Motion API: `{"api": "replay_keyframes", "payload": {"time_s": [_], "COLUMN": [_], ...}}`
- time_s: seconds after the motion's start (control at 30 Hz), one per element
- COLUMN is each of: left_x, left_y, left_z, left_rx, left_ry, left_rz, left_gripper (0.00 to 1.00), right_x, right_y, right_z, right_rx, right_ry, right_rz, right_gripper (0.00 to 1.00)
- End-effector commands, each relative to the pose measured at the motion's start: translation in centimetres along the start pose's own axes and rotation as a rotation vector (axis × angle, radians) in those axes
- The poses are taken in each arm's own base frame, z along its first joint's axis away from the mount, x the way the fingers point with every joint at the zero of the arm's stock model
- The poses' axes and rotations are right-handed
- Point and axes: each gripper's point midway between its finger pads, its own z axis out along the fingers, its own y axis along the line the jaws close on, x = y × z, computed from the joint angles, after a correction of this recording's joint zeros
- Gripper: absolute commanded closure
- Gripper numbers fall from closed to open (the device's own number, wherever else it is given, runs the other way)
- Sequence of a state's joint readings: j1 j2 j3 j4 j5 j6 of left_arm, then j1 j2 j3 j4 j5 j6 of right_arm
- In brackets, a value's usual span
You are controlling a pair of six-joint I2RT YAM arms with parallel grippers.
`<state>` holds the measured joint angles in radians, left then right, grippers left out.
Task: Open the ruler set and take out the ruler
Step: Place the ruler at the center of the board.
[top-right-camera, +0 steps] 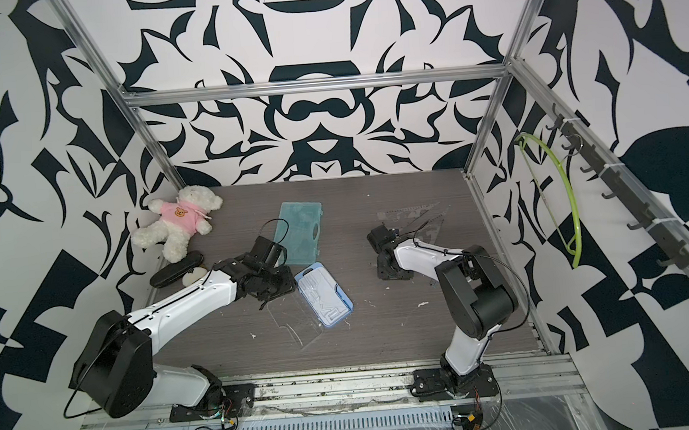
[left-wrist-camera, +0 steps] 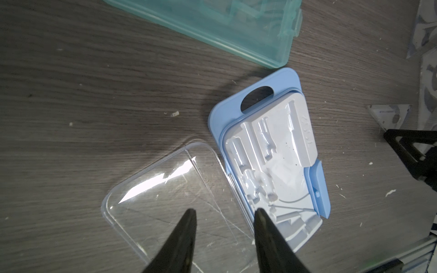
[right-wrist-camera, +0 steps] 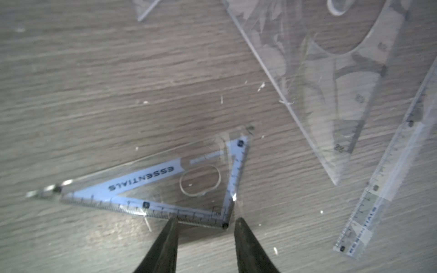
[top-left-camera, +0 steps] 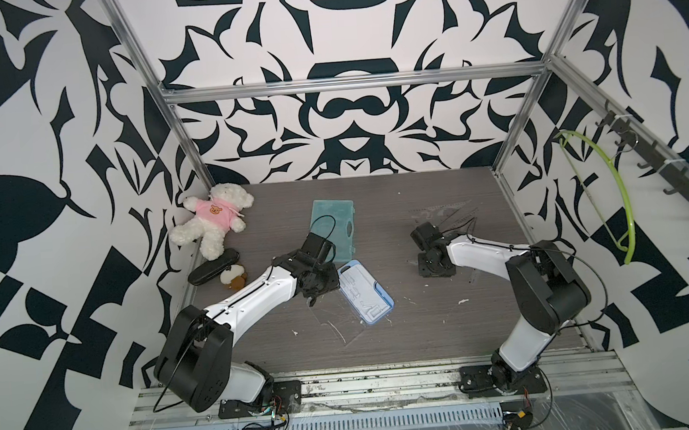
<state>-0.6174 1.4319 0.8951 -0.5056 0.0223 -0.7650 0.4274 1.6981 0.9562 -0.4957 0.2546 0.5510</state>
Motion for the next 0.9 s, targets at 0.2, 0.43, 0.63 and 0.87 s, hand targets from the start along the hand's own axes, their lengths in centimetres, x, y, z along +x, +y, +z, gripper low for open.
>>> {"api": "replay_keyframes", "payload": {"time_s": [0.2,0.43,0.63,0.87], "left_x": [-0.2,-0.5,-0.5,-0.6], "left_y": [-0.2,-0.6,-0.5,-0.5], "left_z": [0.1,0.1,0.0,-0.2], "left_rx": [-0.012,-0.006,-0.009,-0.008], "left_ry": [0.008,0.006,0.004,-0.001], "left_rz": [0.013,0.013,0.013,0.014], "left_gripper": [0.55,0.55,0.55,0.55], "right_x": [-1.5,-3.2,-3.5,-2.7], "right_y": [0.9,2.0,2.7,1.9], "right_z": [-2.8,-2.3,-0.5,0.3], "right_rx": [-0.093,-0.096,-0.086,-0.052], "right_ry": [-0.065,-0.077,-0.063,-0.048], "right_rz": [0.019,0.019,0.021,0.046], "right_gripper": [0.56,0.56,0.61,0.63]}}
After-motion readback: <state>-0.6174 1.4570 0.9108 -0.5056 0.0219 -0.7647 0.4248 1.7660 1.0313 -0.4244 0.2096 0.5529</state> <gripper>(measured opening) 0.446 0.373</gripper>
